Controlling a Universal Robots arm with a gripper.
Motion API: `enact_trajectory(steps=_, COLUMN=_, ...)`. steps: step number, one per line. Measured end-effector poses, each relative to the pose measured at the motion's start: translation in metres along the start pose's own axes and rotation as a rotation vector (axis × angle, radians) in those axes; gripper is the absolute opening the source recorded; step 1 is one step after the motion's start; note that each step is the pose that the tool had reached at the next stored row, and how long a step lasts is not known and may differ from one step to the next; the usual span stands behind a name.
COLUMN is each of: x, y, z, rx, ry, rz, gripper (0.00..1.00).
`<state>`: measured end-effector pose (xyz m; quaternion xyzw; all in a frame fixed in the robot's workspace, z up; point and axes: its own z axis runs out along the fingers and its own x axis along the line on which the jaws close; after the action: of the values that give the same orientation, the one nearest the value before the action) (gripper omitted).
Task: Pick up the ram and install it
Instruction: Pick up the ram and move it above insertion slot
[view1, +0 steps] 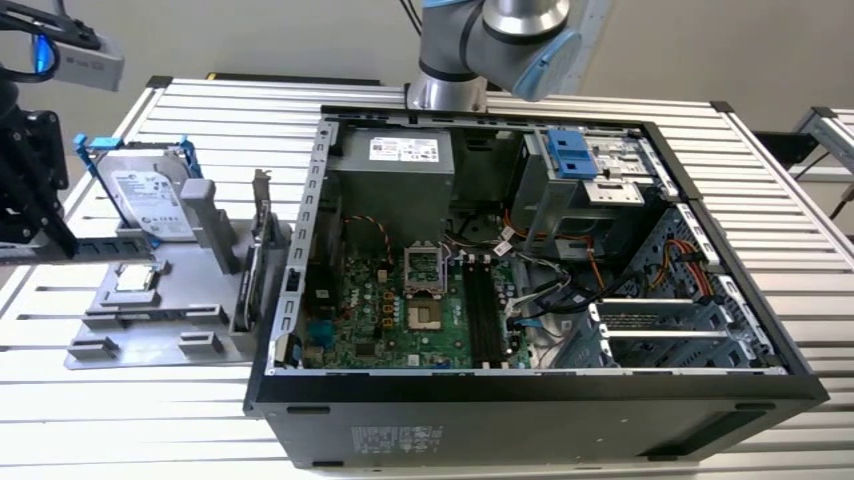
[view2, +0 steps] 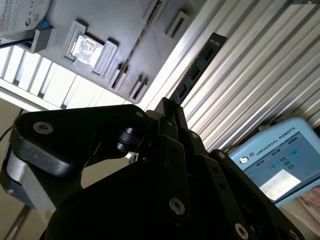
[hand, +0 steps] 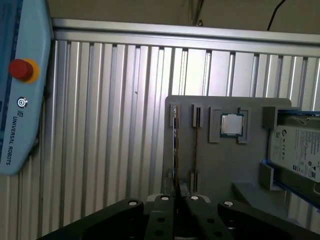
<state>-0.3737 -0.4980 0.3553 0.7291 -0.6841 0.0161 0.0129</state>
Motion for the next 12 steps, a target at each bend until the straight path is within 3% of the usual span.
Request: enact_trajectory(steps=12, x=0.0002, y=0.0000, z=-0.0060, rx=0.0000, ry=0.0000, rz=0.000, gripper=0.00)
